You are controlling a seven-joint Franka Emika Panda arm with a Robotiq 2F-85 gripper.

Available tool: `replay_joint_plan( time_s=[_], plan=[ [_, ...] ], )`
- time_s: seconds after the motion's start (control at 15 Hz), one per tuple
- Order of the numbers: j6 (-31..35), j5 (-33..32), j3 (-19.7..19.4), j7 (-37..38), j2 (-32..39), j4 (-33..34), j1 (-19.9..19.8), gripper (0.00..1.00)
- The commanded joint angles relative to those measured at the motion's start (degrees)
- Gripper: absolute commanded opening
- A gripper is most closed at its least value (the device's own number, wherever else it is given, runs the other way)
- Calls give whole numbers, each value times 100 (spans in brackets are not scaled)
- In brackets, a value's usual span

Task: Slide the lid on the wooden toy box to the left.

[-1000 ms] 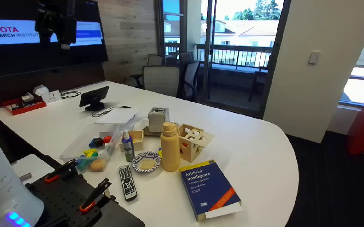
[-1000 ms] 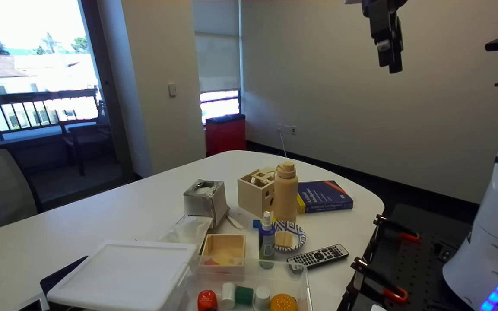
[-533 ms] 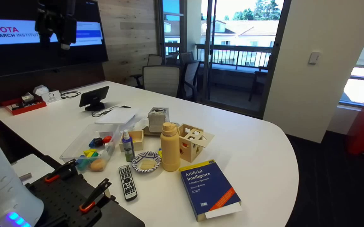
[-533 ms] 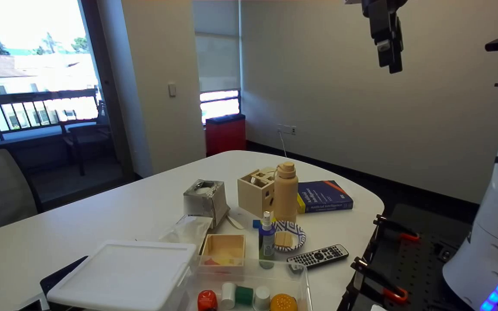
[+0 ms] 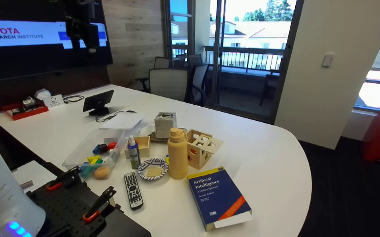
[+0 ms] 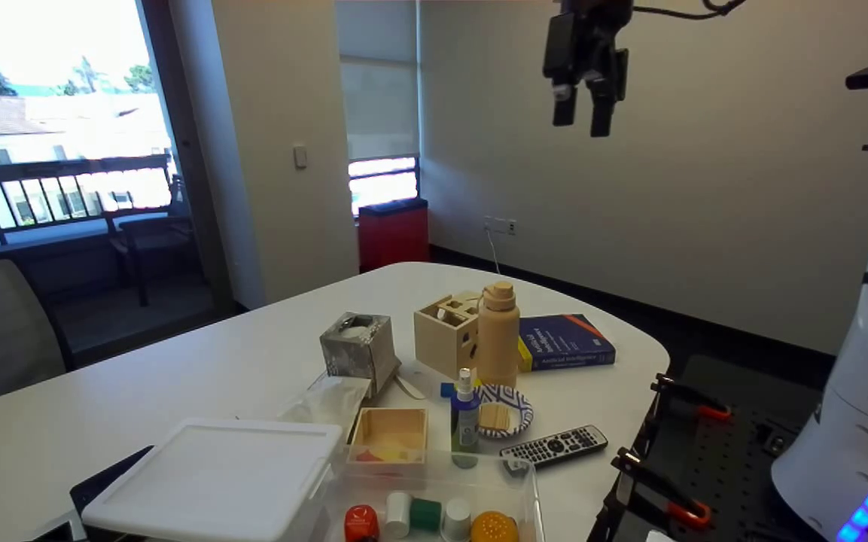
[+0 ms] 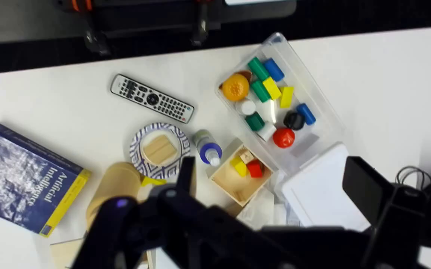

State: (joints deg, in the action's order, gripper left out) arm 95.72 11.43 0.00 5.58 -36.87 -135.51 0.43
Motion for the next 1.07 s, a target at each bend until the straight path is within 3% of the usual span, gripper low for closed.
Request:
replay_joint_plan(
  time_s=[0.0, 0.27, 0.47, 1.0],
  plan=[
    [1178, 445, 237, 635, 1339, 653, -73, 100],
    [2487, 564, 176, 1052, 2526, 1353, -107, 100],
    [2968, 545, -40, 1359, 3312, 1998, -246, 100],
    [3149, 615, -734, 1819, 5354, 3738, -769, 100]
  ],
)
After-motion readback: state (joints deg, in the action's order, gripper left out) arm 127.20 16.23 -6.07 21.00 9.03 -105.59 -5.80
